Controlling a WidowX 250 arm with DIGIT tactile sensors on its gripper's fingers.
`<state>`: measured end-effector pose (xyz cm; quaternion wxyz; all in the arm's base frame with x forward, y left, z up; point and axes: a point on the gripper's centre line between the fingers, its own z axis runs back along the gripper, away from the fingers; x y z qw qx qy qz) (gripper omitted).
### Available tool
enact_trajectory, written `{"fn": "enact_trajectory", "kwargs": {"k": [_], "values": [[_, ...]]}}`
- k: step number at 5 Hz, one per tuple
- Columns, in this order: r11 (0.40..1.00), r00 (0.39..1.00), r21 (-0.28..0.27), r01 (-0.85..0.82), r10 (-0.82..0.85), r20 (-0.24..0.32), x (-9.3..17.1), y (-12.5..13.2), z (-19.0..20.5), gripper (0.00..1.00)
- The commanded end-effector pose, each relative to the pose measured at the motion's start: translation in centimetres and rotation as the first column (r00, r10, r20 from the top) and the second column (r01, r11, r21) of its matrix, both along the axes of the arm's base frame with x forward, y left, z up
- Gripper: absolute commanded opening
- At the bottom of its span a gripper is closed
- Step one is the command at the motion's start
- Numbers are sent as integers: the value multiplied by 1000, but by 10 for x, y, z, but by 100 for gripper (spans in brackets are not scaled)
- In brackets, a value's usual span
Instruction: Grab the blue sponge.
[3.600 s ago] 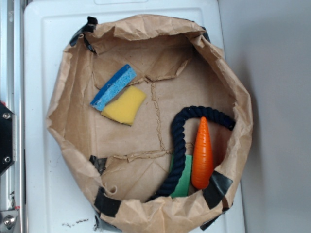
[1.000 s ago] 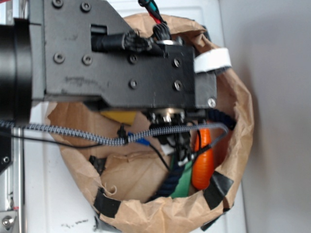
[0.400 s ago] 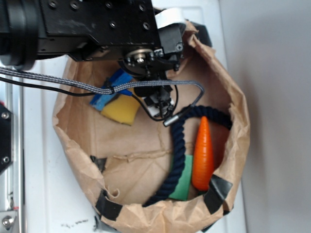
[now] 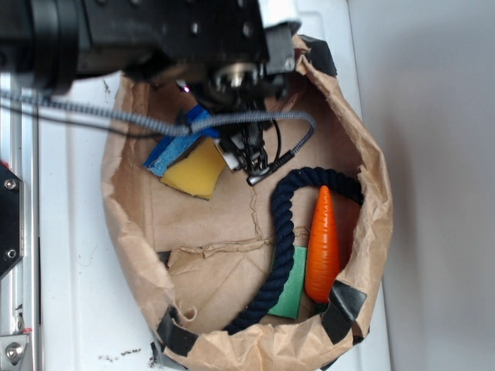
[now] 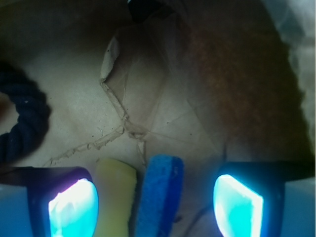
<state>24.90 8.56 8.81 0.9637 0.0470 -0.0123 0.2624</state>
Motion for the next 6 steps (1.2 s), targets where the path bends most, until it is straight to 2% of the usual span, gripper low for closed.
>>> {"fn": "enact_trajectory", "kwargs": {"k": [1, 2, 3, 4, 5, 6], "values": [[1000, 999, 19, -5, 4, 51, -1, 14, 6, 100], [997, 998, -66, 30, -33, -52, 0, 10, -6, 100], [993, 994, -101, 63, -71, -81, -1, 3, -15, 100], [990, 992, -90, 111, -115, -45, -7, -5, -27, 100], [989, 990, -62, 134, -137, -45, -11, -18, -44, 100], [992, 993, -33, 119, -119, -18, -10, -28, -52, 0]]}}
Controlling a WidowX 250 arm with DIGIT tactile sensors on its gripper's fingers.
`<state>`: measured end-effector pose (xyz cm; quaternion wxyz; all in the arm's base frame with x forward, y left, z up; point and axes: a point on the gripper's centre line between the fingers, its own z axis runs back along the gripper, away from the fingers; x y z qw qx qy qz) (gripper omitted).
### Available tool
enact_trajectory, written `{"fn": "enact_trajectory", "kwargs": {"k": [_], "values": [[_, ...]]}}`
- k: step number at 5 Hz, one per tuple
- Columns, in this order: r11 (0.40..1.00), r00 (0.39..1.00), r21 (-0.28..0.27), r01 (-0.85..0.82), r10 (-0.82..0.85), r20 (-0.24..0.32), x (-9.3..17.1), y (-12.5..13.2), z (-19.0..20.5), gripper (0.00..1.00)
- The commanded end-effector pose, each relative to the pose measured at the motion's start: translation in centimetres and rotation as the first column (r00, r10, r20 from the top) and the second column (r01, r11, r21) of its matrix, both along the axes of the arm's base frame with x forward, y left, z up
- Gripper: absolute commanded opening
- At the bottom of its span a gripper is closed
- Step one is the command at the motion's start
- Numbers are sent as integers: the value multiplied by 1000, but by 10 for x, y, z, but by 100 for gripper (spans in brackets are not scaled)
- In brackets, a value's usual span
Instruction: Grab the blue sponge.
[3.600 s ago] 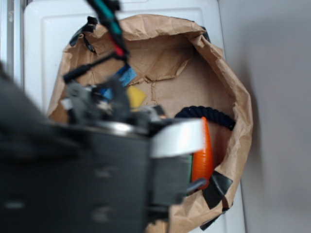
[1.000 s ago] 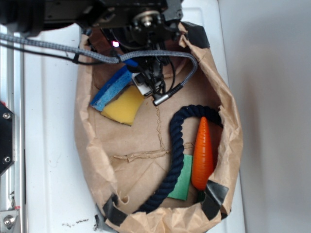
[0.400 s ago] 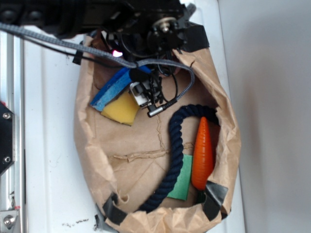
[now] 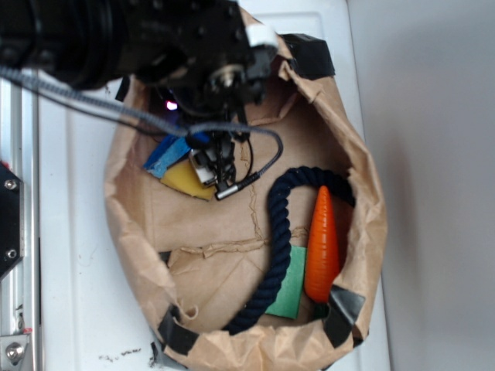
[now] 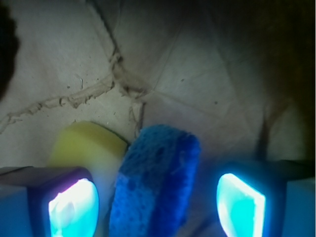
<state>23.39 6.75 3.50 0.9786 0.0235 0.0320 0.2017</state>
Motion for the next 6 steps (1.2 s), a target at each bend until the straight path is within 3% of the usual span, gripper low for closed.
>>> {"fn": "enact_trajectory", "kwargs": {"k": [1, 2, 5, 6], "values": [[998, 995, 54, -34, 29, 92, 8, -13, -1, 0], [997, 994, 56, -45, 39, 103, 10, -15, 5, 0], [1000, 993, -24, 8, -5, 120, 9, -36, 129, 0], [998, 988, -43, 37, -30, 149, 8, -35, 137, 0]]}}
